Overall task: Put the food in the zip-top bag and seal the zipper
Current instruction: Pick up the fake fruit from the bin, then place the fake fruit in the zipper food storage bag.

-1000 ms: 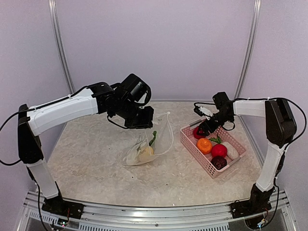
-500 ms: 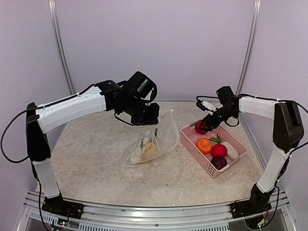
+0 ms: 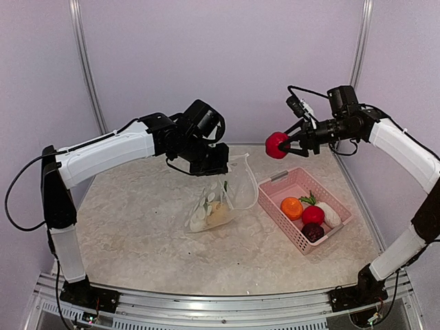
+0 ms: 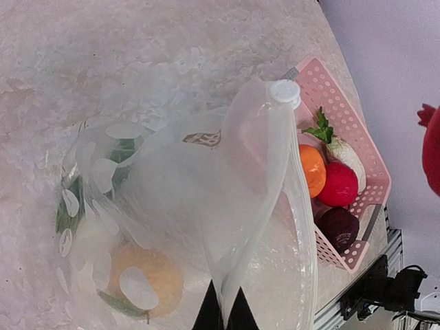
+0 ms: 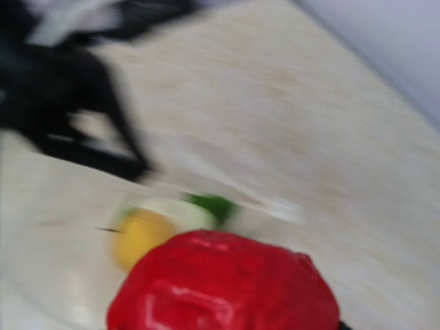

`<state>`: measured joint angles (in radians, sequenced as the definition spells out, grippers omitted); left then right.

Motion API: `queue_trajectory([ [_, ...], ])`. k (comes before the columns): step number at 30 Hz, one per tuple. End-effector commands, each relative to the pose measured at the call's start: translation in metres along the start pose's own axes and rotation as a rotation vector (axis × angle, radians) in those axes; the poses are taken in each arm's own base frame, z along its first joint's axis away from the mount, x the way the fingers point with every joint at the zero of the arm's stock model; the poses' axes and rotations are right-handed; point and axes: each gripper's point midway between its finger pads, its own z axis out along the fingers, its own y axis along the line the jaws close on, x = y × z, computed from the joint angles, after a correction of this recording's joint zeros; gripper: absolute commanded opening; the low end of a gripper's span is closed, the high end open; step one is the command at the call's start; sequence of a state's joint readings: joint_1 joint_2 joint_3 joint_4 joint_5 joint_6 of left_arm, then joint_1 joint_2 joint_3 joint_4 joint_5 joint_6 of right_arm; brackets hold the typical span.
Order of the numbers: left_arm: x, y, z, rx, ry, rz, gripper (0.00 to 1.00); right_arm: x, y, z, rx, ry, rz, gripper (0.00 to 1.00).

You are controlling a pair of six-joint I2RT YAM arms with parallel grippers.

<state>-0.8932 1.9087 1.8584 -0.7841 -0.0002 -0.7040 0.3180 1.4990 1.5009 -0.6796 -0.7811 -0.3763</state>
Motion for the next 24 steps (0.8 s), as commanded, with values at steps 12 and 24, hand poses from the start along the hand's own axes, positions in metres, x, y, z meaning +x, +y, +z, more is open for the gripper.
queue_trajectory([
  [12, -0.012, -0.015, -0.023, 0.079, -0.030, -0.026, 0.00, -0.008, 0.074, 0.083, -0.283, 0.045, -0.039, 0.55],
  [24, -0.005, -0.024, -0.037, 0.168, -0.023, -0.053, 0.00, 0.002, 0.056, 0.097, -0.107, 0.099, -0.097, 0.95],
])
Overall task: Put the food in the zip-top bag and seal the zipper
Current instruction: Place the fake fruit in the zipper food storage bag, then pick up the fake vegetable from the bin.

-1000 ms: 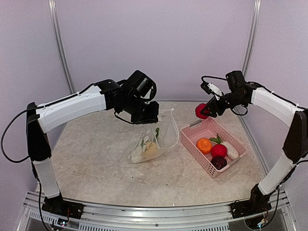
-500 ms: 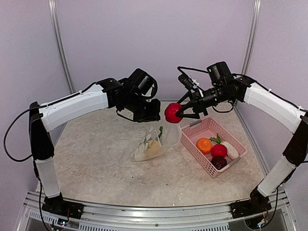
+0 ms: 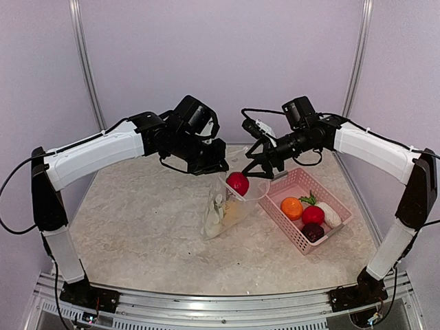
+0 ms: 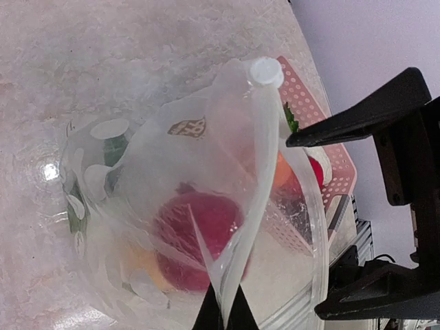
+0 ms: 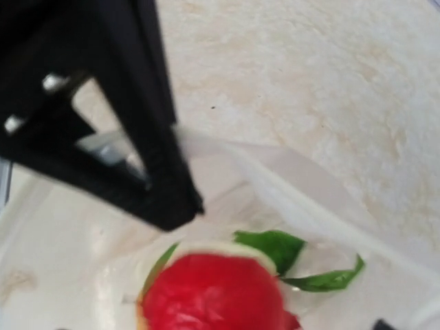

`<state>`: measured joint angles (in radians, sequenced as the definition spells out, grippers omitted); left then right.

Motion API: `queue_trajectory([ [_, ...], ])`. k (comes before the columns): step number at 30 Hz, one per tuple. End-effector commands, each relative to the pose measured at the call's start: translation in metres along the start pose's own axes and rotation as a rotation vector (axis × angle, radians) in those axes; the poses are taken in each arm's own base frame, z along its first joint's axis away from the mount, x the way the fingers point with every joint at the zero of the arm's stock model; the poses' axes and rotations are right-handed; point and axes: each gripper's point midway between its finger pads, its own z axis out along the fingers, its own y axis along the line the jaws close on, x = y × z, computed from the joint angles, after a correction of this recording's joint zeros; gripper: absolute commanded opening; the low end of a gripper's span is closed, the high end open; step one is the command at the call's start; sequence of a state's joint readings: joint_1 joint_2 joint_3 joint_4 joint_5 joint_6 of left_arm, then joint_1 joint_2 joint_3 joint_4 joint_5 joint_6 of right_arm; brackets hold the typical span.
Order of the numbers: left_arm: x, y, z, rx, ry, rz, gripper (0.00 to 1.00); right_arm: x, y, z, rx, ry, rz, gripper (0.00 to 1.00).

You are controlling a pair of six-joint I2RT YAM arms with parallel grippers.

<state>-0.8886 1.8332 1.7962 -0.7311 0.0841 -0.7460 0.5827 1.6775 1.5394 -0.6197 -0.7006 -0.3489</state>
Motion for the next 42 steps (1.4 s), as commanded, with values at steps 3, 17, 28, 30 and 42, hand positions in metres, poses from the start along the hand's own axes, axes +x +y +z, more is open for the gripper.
queue_trajectory([
  [3, -0.006, -0.008, -0.012, 0.054, -0.022, -0.008, 0.00, -0.026, 0.004, -0.016, 0.068, -0.018, -0.055, 0.97],
  [17, -0.012, 0.046, -0.056, -0.186, -0.057, 0.095, 0.00, 0.061, -0.039, -0.123, 0.255, 0.093, 0.151, 0.82],
  [28, 0.007, 0.051, -0.040, -0.179, 0.030, 0.084, 0.00, 0.195, -0.049, -0.144, 0.488, 0.409, 0.255, 0.79],
  [30, 0.007, 0.052, -0.034, -0.183, 0.035, 0.083, 0.00, 0.206, -0.047, -0.141, 0.481, 0.428, 0.262, 0.82],
  [42, 0.010, 0.050, -0.020, -0.168, 0.053, 0.073, 0.00, 0.228, -0.067, -0.099, 0.399, 0.475, 0.244, 0.94],
])
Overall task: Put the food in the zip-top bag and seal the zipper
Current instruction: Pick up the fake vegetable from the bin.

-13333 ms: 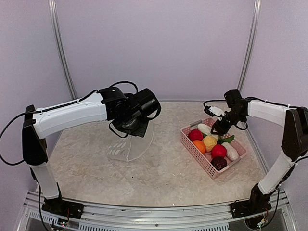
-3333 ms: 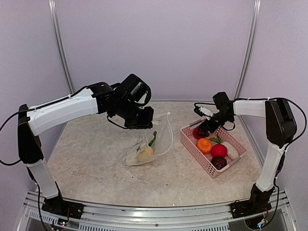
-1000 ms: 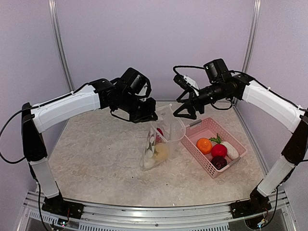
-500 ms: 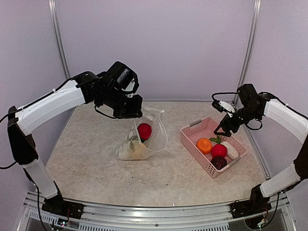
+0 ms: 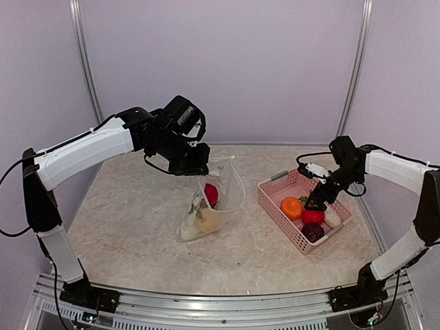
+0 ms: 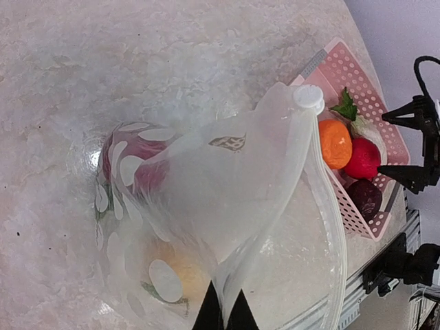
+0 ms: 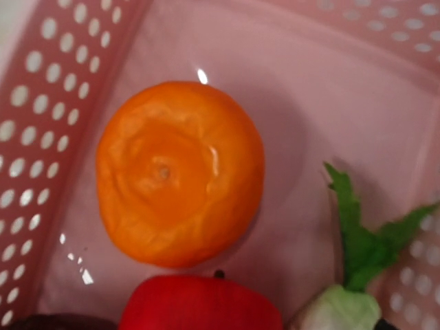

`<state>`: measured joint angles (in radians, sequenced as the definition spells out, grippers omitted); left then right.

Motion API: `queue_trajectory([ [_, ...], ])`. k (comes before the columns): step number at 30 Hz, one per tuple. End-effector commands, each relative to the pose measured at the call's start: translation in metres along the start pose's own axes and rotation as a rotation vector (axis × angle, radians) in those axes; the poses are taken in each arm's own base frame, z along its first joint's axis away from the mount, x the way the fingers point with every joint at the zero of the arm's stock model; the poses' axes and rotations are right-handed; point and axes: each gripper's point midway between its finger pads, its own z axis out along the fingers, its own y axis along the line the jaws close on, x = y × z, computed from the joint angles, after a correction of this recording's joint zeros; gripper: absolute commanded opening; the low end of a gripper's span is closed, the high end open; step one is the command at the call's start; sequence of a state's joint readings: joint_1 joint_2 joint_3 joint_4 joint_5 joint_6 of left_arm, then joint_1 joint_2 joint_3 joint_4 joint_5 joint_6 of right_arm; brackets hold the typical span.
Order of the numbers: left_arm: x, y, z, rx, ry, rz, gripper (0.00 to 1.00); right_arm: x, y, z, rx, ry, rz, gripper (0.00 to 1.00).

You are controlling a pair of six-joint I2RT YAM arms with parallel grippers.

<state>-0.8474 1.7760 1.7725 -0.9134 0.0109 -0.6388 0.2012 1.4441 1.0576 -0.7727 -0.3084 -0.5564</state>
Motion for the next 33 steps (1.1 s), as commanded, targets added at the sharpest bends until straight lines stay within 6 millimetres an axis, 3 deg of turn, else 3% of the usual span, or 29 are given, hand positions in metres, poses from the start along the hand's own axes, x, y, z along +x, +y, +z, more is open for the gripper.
queue_trajectory([
  [1, 0.000, 0.001, 0.005, 0.005, 0.001, 0.000, 0.00, -0.012, -0.002, 0.019, -0.017, 0.003, -0.032, 0.95],
  [12, 0.004, 0.001, 0.001, 0.007, -0.001, -0.015, 0.00, -0.028, 0.003, 0.052, -0.067, 0.038, -0.060, 0.95],
  [25, 0.003, 0.001, -0.004, 0.010, -0.015, -0.017, 0.00, -0.021, 0.012, 0.087, -0.129, 0.089, -0.034, 0.94],
  [33, 0.002, -0.002, 0.000, 0.016, -0.010, -0.011, 0.00, -0.026, 0.012, 0.094, -0.148, 0.082, -0.015, 0.74],
])
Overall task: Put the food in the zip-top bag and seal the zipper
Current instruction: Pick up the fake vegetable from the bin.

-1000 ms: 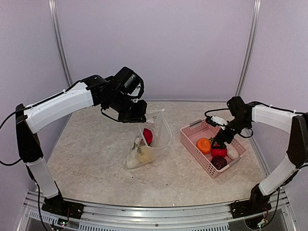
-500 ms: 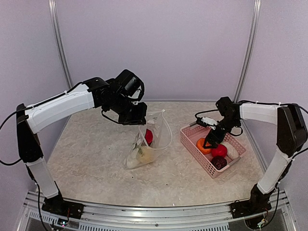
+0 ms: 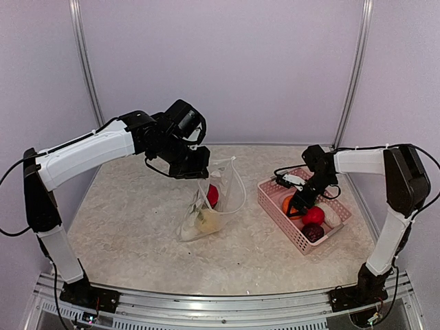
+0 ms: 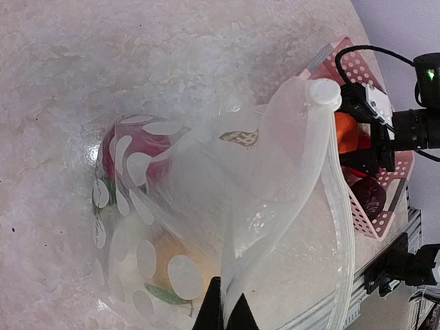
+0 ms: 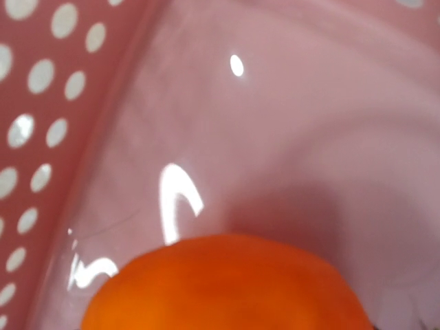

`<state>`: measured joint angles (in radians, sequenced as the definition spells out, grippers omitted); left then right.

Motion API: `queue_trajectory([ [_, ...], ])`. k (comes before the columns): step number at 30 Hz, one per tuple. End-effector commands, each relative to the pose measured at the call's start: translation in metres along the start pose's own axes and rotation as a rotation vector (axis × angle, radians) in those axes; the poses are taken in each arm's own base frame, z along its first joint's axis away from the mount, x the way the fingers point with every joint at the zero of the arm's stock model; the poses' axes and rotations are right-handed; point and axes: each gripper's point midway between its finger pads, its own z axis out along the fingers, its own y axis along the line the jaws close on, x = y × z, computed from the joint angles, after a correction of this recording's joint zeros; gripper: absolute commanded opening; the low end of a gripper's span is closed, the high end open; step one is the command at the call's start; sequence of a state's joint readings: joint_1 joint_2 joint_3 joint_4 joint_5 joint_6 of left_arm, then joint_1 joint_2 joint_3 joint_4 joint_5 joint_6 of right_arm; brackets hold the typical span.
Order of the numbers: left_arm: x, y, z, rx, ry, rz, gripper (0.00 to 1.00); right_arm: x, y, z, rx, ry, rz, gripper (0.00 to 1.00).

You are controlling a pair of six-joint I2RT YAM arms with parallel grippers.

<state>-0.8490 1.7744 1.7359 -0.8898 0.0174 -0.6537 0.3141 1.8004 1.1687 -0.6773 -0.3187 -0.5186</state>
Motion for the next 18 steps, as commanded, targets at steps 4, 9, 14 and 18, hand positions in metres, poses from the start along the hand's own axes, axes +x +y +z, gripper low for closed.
queue_trajectory([
  [4, -0.005, -0.006, -0.006, 0.023, -0.024, 0.004, 0.00, -0.026, -0.004, -0.020, 0.040, -0.071, -0.004, 0.61],
  [9, -0.007, -0.009, -0.002, 0.032, -0.024, 0.006, 0.00, -0.048, -0.006, -0.071, 0.136, -0.148, -0.045, 0.55],
  [14, -0.010, -0.013, 0.002, 0.045, -0.029, 0.003, 0.00, -0.075, 0.004, -0.121, 0.150, -0.245, -0.071, 0.56],
  [18, -0.013, -0.018, 0.003, 0.058, -0.032, 0.004, 0.00, -0.110, 0.028, -0.159, 0.076, -0.369, -0.118, 0.56],
])
